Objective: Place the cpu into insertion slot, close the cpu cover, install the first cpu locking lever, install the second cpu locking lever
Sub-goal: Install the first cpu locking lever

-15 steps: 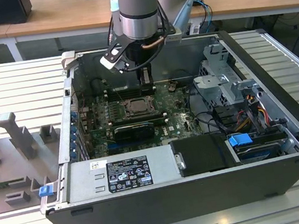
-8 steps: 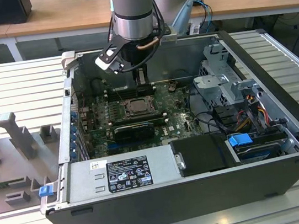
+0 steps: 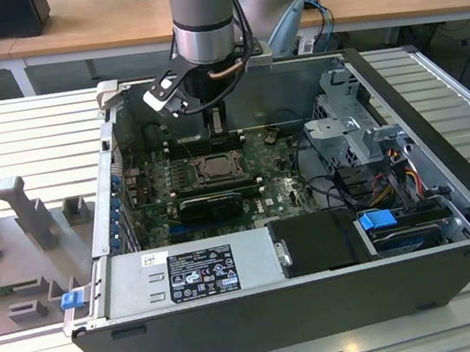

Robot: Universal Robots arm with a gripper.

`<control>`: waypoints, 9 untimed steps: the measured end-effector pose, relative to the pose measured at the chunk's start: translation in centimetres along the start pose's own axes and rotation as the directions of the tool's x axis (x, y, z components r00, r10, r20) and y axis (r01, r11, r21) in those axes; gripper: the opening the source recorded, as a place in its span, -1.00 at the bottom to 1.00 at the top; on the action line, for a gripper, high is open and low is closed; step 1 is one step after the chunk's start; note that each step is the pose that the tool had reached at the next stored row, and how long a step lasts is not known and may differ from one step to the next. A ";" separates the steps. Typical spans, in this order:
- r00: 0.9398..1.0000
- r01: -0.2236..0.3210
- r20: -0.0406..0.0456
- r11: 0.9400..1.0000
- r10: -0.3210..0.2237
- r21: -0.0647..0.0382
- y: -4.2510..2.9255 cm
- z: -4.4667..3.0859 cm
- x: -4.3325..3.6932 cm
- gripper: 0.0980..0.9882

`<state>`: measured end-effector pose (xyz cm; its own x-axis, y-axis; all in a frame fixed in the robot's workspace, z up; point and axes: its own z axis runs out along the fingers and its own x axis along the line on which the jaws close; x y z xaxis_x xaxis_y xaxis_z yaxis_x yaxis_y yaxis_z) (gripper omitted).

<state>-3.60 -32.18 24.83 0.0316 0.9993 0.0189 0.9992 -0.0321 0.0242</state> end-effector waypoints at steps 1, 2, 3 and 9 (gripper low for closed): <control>1.000 0.000 0.000 1.000 0.000 0.000 0.00 -0.06 0.01 -0.98; 1.000 0.000 0.000 1.000 0.000 0.000 0.00 -0.15 0.01 -0.98; 1.000 0.000 0.000 1.000 0.000 0.000 0.01 -0.25 0.01 -0.98; 1.000 0.000 0.000 1.000 0.000 0.000 0.01 -0.39 0.02 -0.98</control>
<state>-3.60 -32.18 25.22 0.0317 0.9993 0.0192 0.9992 -0.0322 0.0243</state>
